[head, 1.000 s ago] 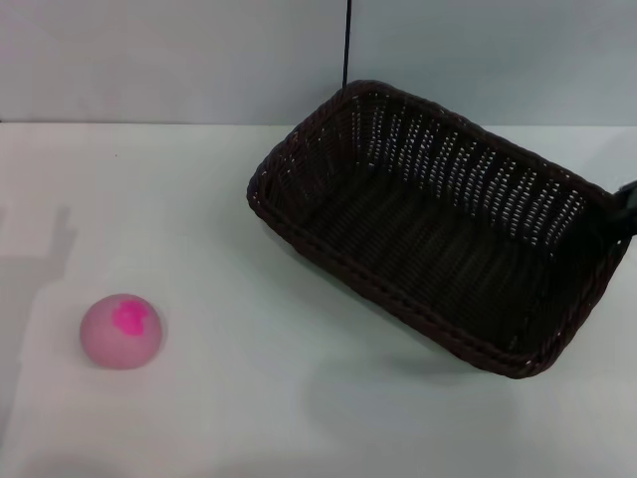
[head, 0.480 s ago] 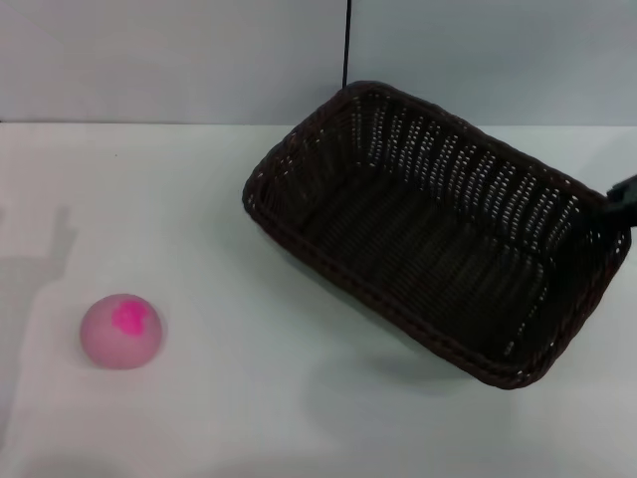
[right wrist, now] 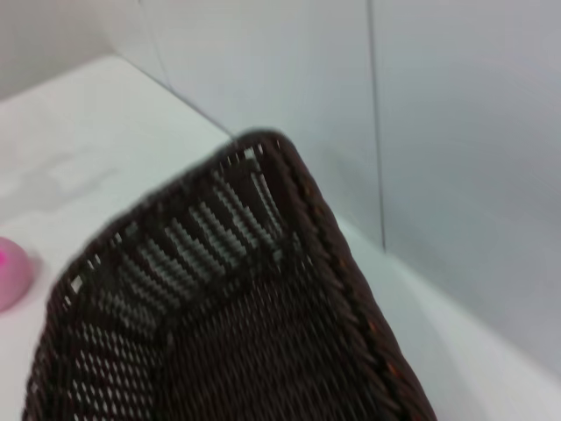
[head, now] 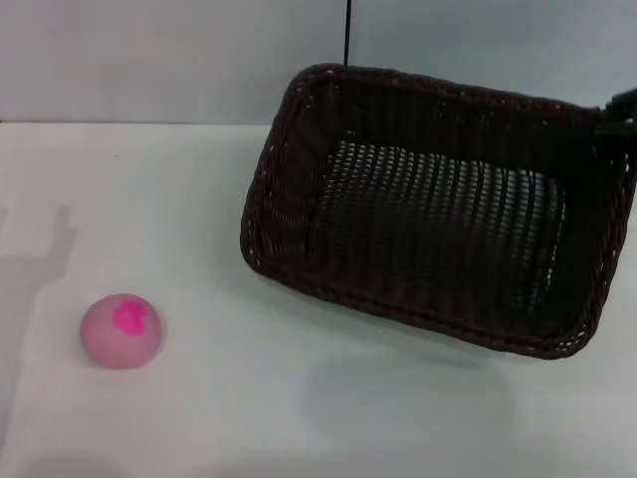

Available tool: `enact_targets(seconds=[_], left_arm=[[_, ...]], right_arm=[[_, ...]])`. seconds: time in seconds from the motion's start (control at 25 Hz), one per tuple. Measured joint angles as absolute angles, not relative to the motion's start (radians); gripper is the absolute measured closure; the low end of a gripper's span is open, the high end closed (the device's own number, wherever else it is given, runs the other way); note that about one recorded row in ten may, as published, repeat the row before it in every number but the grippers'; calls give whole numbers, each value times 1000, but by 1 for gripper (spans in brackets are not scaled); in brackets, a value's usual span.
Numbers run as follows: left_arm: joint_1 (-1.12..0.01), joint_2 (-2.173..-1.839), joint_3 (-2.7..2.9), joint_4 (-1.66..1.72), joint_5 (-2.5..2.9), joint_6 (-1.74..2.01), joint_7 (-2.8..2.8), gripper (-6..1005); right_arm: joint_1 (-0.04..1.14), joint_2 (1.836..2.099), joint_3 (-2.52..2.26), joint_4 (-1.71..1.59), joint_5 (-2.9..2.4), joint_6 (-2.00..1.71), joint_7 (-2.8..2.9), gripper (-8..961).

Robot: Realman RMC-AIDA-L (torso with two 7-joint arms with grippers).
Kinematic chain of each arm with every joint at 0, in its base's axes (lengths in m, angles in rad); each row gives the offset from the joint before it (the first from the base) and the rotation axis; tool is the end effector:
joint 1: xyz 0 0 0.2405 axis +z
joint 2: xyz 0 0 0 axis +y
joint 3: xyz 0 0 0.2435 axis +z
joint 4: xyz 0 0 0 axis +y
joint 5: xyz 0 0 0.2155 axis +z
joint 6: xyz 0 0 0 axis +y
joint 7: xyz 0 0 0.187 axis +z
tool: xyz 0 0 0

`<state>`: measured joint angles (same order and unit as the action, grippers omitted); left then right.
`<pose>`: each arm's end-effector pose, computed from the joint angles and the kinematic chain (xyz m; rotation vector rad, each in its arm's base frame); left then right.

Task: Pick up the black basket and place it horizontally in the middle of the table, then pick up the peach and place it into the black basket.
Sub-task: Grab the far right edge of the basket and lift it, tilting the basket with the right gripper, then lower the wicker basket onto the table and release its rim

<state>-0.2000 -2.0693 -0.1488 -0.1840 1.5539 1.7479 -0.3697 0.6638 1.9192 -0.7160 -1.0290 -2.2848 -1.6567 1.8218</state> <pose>-0.3263 0.2564 0.0356 -1.2965 -0.5267 -1.0875 0.2217 0.3983 0.0763 -2.7066 0.6297 0.1458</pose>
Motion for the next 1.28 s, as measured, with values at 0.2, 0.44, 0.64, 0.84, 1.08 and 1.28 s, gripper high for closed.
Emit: enact_targets(seconds=[0.2, 0.44, 0.64, 0.84, 1.08, 1.28], left_arm=[[-204, -2070, -149, -184, 1554, 1743, -370, 196], [-205, -2071, -149, -184, 1554, 1736, -370, 196], [-209, -2071, -149, -194, 1554, 1731, -370, 196], [-212, -2071, -149, -202, 1554, 1728, -370, 197], [-221, -2071, -149, -207, 1554, 1727, -370, 197], [-227, -2071, -149, -207, 1554, 1725, -370, 197]], right_arm=[[661, 1916, -705, -1014, -2231, -1659, 1664, 748], [662, 1920, -703, -970, -2179, -1663, 1494, 747], [677, 1905, -703, -891, -2145, -1669, 1412, 746], [693, 1887, -703, -816, -2118, -1692, 1317, 745], [708, 1875, -703, -768, -2117, -1693, 1275, 744], [719, 1873, -709, -744, -2117, -1686, 1255, 744]])
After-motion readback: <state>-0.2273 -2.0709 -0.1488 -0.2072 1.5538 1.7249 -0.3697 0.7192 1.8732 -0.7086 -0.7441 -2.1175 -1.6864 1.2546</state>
